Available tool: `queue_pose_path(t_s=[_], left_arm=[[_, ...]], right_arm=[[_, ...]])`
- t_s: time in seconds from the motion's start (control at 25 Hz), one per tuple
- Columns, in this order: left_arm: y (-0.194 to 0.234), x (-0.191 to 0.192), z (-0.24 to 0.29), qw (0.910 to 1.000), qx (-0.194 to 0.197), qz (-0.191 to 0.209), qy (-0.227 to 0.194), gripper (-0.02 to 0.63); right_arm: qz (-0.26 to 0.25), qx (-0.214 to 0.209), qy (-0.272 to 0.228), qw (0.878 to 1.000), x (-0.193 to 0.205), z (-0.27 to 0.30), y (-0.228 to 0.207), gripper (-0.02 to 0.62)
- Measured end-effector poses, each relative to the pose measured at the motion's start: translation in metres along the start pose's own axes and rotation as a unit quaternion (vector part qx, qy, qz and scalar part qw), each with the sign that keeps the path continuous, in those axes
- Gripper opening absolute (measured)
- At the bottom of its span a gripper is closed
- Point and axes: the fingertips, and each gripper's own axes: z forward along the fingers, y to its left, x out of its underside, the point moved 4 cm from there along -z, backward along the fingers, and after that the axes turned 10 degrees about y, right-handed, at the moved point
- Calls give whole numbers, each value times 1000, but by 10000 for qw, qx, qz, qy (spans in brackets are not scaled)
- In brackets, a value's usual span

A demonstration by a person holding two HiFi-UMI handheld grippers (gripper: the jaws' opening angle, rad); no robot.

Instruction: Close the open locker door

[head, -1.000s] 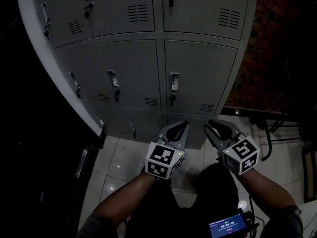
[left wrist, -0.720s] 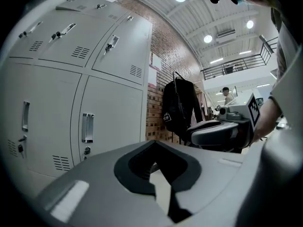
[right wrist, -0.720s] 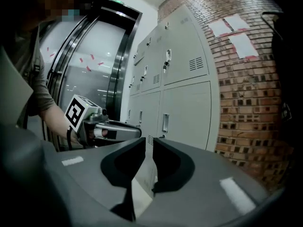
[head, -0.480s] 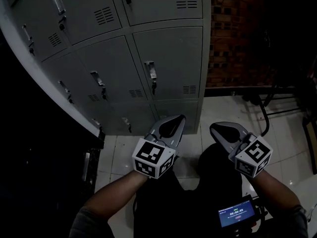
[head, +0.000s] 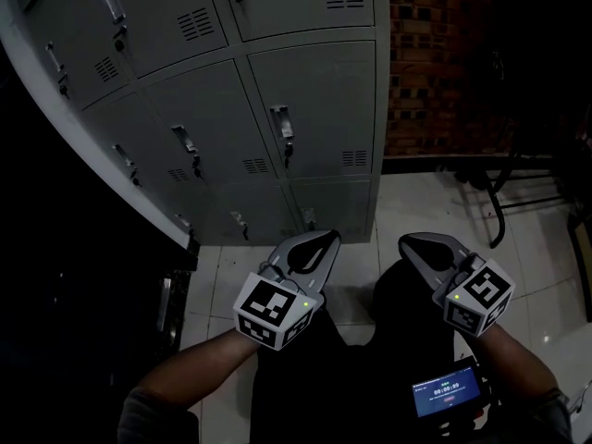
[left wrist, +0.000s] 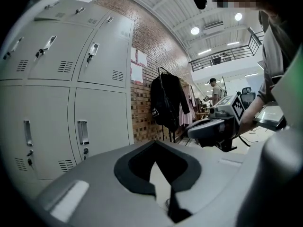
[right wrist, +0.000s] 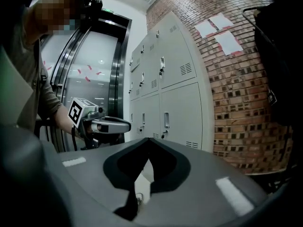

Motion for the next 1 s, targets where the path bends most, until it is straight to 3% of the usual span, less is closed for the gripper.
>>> queue_pose_path(t_s=[1.0], left_arm=[[18,21,9,9998,-23,-155,109,2]], right_arm=[[11,194,273,9994,18,16,-12,6]])
